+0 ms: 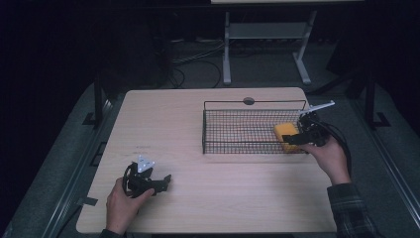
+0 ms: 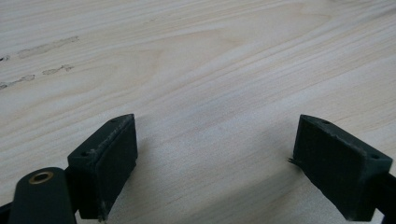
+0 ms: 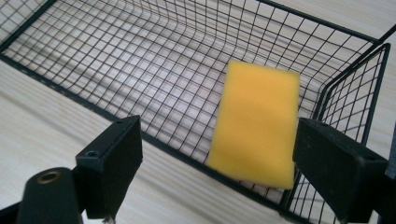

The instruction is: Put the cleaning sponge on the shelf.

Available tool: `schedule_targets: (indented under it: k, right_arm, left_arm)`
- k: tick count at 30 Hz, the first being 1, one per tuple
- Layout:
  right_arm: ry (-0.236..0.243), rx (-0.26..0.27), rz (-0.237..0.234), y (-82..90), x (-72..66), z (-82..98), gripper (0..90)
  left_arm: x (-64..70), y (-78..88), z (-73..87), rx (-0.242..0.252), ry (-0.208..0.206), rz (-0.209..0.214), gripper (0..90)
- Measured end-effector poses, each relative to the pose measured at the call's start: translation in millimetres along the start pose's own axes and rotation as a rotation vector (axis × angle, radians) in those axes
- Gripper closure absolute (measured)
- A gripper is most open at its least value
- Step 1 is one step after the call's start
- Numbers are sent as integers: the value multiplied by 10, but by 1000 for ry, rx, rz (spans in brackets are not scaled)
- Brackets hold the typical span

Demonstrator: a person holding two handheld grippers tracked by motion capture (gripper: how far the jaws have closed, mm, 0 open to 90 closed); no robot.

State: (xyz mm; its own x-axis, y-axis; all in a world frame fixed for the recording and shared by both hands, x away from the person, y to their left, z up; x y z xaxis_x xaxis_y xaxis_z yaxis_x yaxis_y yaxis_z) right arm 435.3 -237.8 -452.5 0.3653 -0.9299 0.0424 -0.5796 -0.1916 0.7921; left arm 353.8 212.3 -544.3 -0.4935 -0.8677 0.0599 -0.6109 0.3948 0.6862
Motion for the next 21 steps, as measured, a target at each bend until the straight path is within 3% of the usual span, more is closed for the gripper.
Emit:
schedule_targets:
  k: [12,21]
  right_arm:
    - [18,36,-38,175,-194,326,154]
    - [53,22,-48,202,-329,592,153]
  left_arm:
    - [0,0,0,0,0,0,128]
    - [0,-2,-2,3,0,0,128]
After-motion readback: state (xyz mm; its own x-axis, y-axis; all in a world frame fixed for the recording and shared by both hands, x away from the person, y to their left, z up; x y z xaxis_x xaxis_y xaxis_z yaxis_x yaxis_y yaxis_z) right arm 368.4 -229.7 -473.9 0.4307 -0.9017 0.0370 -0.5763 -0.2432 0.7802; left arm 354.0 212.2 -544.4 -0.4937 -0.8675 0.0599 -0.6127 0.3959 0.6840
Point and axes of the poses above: each handheld gripper's, and its own axes: y roughly backward along the jaws, z roughly out of its underside, x roughly to its right, the point moved 10 cm from there along -y, roughly forward along the jaws, and after that the axes turned 6 degrees about z, right-handed, at the moved point
